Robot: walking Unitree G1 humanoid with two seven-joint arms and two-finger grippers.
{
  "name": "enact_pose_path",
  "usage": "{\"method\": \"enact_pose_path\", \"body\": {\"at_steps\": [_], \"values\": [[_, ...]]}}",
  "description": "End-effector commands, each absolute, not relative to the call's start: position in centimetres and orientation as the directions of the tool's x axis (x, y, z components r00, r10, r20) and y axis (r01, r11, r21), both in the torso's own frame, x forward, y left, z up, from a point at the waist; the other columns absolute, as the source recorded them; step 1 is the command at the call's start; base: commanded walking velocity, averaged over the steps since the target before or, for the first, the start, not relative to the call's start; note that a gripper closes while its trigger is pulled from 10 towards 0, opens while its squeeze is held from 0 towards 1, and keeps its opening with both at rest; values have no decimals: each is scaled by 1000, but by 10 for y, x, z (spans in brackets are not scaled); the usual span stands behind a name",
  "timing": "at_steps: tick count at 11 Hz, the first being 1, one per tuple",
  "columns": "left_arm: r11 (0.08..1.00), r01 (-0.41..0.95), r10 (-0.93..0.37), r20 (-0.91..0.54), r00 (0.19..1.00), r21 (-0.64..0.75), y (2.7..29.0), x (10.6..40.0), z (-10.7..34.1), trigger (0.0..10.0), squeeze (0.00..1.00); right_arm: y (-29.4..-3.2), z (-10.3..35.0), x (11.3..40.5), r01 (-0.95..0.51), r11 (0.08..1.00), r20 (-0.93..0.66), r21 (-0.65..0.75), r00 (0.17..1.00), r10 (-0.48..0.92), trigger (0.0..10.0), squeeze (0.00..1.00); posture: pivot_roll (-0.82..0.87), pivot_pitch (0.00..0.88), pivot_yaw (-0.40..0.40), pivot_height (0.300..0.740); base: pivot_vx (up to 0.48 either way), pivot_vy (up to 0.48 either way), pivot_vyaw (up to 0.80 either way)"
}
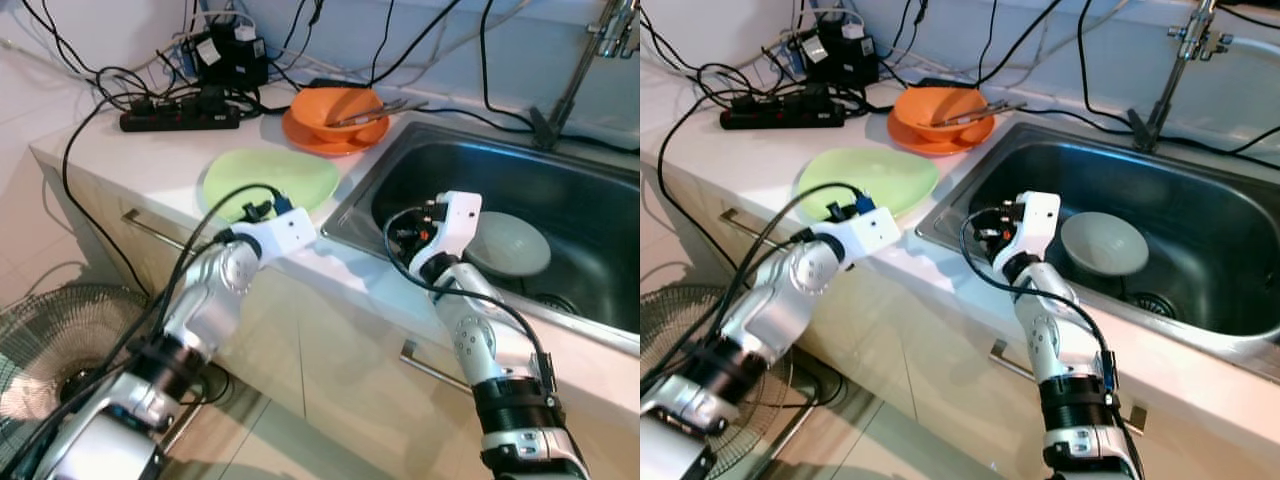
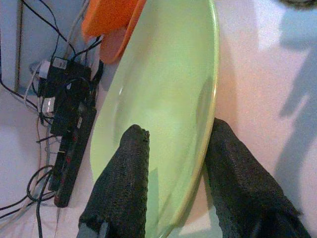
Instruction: Kitchen organization
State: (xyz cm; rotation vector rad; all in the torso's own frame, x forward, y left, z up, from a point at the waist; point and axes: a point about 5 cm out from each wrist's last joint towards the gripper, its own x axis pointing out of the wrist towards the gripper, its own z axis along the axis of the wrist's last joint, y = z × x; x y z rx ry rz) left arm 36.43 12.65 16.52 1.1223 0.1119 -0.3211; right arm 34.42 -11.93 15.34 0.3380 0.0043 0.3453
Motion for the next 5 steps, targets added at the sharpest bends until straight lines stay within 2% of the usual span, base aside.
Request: {"method": "enact_pose_path", "body": {"at_steps": [1,5], "values": [[366,300,-169,-255,952,881,131,369,165,10000,0,-118,163,346,-341,879,82,333,939,333,10000,0,129,6,30,740,0,0,0],[282,327,-115,-306,945,902,142,380,157,10000,0,-118,165,348,-339,881,83,330,940,331,10000,0,122,6,36,740,0,0,0]]}}
